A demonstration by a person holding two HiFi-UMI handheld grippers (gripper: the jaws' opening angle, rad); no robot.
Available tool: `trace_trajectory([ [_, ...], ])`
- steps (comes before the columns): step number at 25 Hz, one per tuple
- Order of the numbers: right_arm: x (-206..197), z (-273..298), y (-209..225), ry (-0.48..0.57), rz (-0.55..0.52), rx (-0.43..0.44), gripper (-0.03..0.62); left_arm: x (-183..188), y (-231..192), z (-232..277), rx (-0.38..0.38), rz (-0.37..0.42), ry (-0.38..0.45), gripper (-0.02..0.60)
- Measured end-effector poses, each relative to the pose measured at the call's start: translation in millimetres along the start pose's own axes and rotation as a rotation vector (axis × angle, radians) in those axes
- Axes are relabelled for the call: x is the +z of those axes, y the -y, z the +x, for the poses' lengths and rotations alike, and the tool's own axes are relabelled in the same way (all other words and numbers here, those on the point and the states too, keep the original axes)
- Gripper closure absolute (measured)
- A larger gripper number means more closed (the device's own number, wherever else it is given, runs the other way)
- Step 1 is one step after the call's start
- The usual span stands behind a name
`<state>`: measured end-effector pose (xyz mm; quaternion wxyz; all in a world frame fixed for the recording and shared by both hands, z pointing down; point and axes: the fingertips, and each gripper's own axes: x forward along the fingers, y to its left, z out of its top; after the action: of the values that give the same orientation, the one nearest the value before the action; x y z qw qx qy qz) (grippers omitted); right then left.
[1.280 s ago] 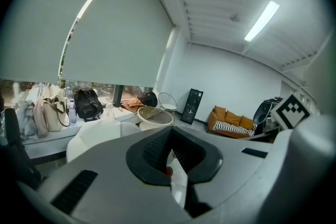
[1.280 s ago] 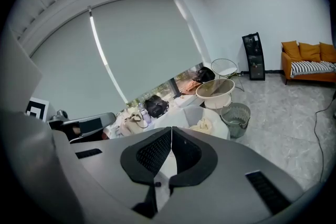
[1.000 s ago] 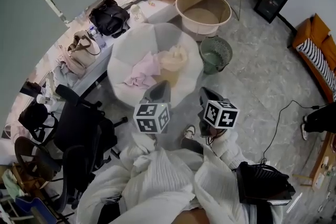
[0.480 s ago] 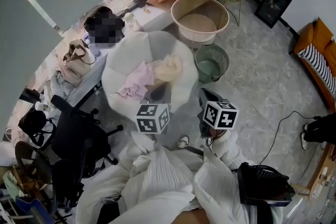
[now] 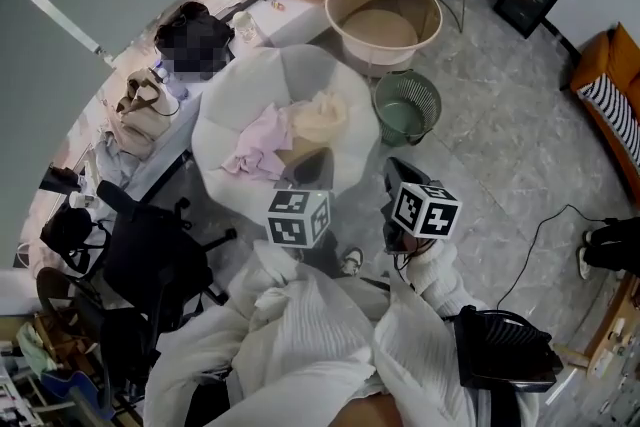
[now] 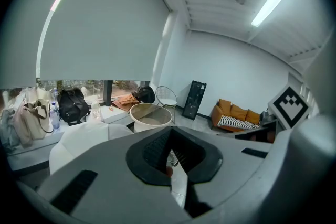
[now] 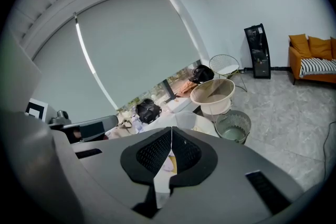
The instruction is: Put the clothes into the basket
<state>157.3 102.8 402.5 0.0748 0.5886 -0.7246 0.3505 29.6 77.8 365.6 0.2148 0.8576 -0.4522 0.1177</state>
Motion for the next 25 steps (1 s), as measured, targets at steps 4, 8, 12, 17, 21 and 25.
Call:
trace_trajectory([
  [4,11.0,5.5,9.3,0.005,0.014,-0.012,0.569,10.3,-4.7,15.9,0.001,-0.016,0.002,0.575],
  [8,19.6,9.2,10.2,0.009,0.000,-0.017,0.569,20.0,-6.4,19.5,-0.002,-0.003,0.015,0.575],
  [12,13.7,25.4,10.4,-0.023,0.022,-0.003,0.569,13.7,-19.8,22.2,0.030,-0.033,0.005,0.575],
  [17,3.6,53.5,-2.0,-0.081,-0.008,0.040,0.569,1.7,-50.4,20.9,0.101,-0.081,0.002,0.575],
  [21,-1.0,78.3,-18.6,-0.132,-0.041,0.081,0.569,-3.3,-78.9,11.9,0.169,-0.124,0.007,0.575],
  [25,-4.4,110.0,-48.2,-0.178,-0.091,0.147,0.569,-6.7,-114.5,-2.0,0.253,-0.165,0.024,0.575],
])
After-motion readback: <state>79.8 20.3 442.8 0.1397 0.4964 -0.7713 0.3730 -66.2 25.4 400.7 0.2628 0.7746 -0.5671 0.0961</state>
